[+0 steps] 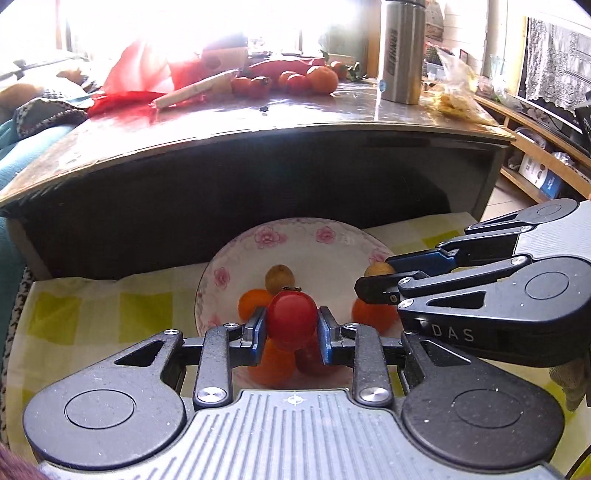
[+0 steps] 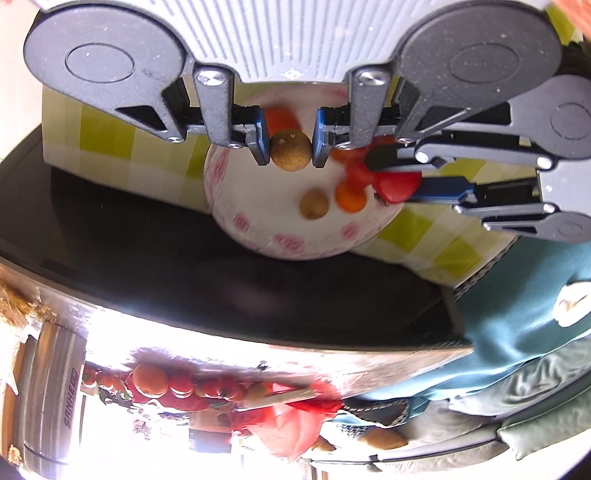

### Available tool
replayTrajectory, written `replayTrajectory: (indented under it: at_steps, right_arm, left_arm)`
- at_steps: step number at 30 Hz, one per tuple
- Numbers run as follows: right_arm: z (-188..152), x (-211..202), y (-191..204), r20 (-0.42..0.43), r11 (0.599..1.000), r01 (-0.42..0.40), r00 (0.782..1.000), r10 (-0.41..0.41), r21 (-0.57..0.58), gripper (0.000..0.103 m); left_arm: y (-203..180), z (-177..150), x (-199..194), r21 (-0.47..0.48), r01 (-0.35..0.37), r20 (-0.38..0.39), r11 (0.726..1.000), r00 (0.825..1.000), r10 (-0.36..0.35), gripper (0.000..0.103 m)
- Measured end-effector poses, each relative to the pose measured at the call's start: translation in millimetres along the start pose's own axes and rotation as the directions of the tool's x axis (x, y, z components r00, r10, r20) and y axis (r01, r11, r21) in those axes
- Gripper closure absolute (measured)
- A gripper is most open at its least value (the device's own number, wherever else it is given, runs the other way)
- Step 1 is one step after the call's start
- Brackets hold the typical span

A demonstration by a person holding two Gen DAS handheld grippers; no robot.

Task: Organize fruits
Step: 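Carry the brown fruit and red tomato over the plate with both tools, then open both tools to release the fruits into the plate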

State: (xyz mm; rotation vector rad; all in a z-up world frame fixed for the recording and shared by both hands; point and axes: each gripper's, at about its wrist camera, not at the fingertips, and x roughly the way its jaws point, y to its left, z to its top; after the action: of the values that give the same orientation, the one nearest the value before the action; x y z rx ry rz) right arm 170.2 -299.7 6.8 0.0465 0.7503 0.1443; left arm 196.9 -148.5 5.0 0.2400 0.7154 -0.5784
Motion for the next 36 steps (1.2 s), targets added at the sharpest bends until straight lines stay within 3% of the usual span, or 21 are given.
replayTrajectory:
  at_steps: [13,28,36]
  right_arm:
    - [5,30,-9,-0.008,1.0,0.012,1.0,-0.012,0.007,0.074]
    - [12,12,-18,0.045,0.997,0.025,0.999,-0.028,0.078,0.065]
    - [-7,-20,-10,0.011,0.994,0.046,0.999,-0.047,0.104,0.064]
  left_arm:
    - [8,2,18,-0.019,-0.028,-0.024,0.999,0.999,0.028,0.063]
    - [15,-7,-11,-0.075,-0.062,-0.005,0.995,0.998,0.061,0.036]
    - [14,-20,-38,-0.122,-0.122,-0.008,0.985,0.993,0.122,0.019]
